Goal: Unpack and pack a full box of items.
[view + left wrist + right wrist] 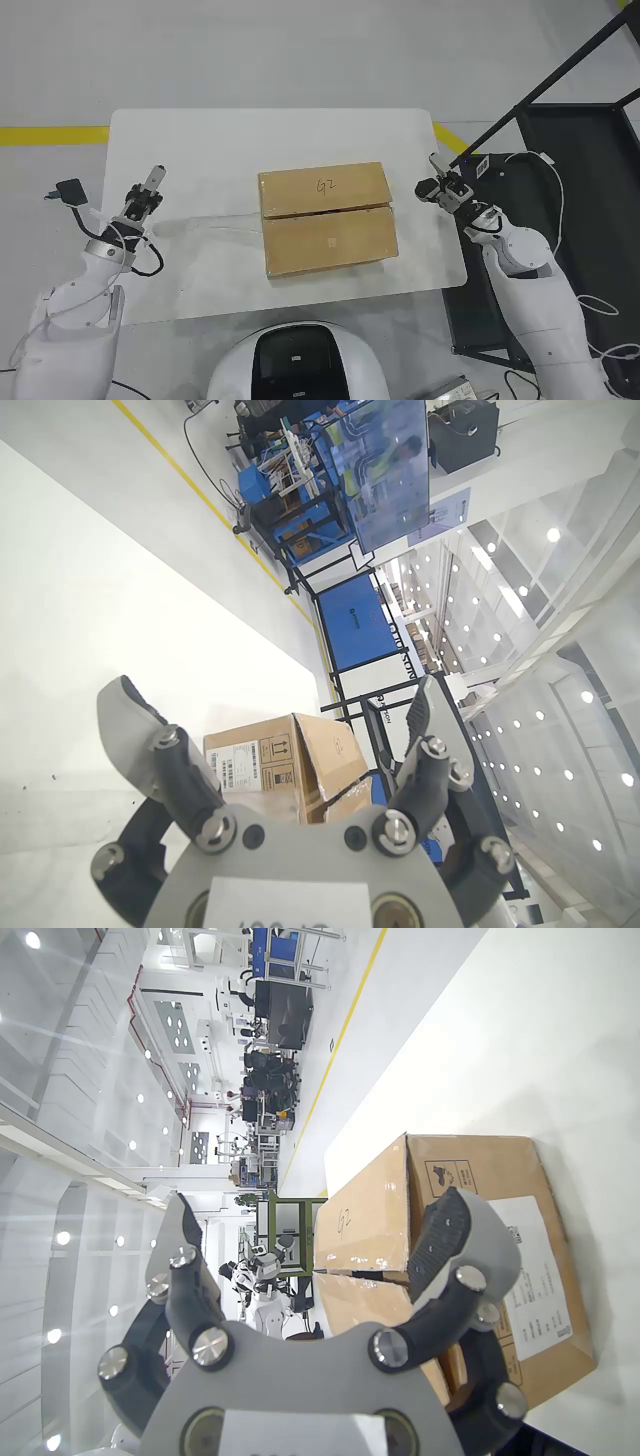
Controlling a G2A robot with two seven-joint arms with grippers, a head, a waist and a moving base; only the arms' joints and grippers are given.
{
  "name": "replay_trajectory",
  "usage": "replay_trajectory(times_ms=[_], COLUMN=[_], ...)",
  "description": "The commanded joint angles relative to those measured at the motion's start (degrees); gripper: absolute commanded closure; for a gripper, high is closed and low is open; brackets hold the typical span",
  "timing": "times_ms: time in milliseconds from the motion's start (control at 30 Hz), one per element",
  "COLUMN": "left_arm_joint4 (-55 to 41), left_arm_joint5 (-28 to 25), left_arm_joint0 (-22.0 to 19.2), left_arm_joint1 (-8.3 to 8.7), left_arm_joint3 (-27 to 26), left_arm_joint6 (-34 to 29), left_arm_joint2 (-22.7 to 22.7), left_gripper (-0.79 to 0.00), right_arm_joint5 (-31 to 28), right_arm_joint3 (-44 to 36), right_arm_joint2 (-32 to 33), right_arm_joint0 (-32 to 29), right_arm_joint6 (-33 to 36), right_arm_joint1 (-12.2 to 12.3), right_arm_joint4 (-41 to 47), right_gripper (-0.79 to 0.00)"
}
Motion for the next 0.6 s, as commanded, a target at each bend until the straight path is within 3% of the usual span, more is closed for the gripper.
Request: replay_trajectory(times_ms=[0,367,567], left_arm_joint4=[0.0,0.0,0.0], left_arm_joint5=[0.0,0.0,0.0], left_arm_joint0=[0.0,0.0,0.0], left_arm_joint1=[0.0,0.0,0.0], left_arm_joint3=[0.0,0.0,0.0], left_arm_joint6=[0.0,0.0,0.0], left_arm_joint2=[0.0,0.0,0.0], left_gripper=[-0.785,-0.785,-0.785], right_arm_joint5=[0.0,-0.4,-3.1], right_arm_joint3=[0.0,-1.0,1.0], right_arm_joint2=[0.0,0.0,0.6], right_arm_joint0=[0.0,-0.1,1.5], right_arm_joint6=[0.0,0.9,15.2], right_arm_joint1=[0.0,0.0,0.6], right_arm_joint4=[0.0,0.5,1.8], right_gripper=[-0.785,-0.785,-0.785])
